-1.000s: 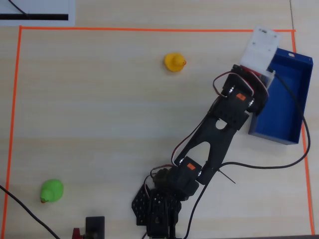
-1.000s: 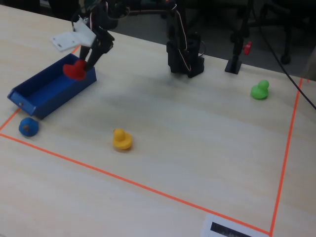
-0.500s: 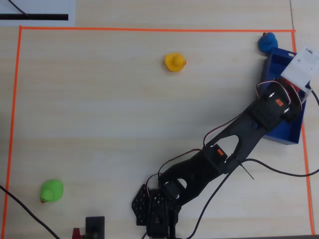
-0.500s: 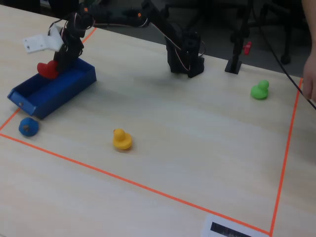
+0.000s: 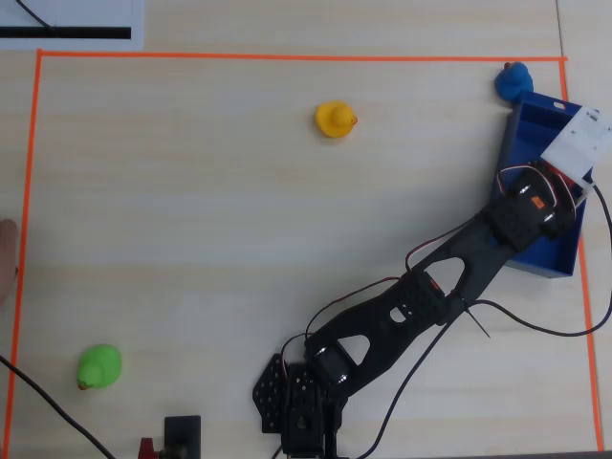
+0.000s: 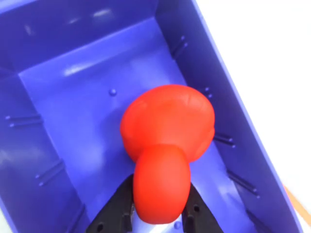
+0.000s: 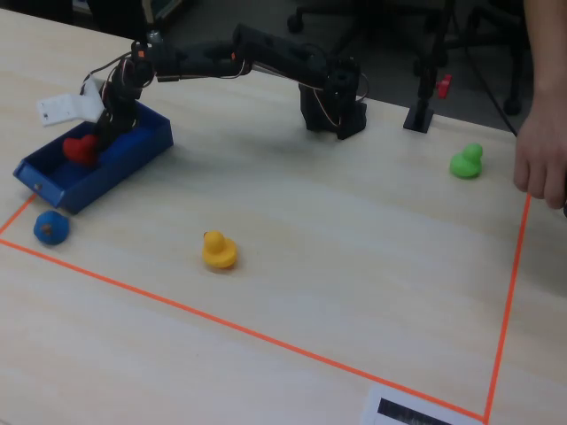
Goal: Grasp red duck and put it into box.
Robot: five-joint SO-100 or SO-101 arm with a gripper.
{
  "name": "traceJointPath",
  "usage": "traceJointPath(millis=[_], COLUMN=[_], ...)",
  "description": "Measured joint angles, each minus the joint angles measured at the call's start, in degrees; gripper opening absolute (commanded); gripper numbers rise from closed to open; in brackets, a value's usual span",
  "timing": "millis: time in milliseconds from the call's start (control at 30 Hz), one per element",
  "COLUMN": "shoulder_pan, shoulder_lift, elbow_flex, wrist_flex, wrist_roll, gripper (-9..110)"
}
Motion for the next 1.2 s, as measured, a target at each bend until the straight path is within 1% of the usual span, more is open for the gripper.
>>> traceJointPath(millis=[300,367,467,567,667,733,833,867,900,1000,1100,1200], shoulder_pan=[0.44,0.44,0.70,0.79,0.62,-0.09,-3.78,-5.98,-8.17,-17.67,-26.89,-34.37], shoulder_lift=[0.00,0.00,0.70,4.48,11.25,18.19,29.09,33.40,37.18,51.24,64.86,78.93], elbow_flex=[0.00,-0.09,-0.26,-4.13,-12.39,-16.96,-17.31,-15.64,-13.18,2.02,25.40,51.06], wrist_flex=[2.81,4.31,7.03,11.34,18.54,26.46,38.50,41.66,42.19,41.84,35.86,26.19], wrist_roll=[0.00,0.00,0.79,6.68,17.23,25.58,32.61,33.40,33.49,29.36,22.24,16.17], gripper=[26,24,15,0,0,0,0,0,0,0,0,0])
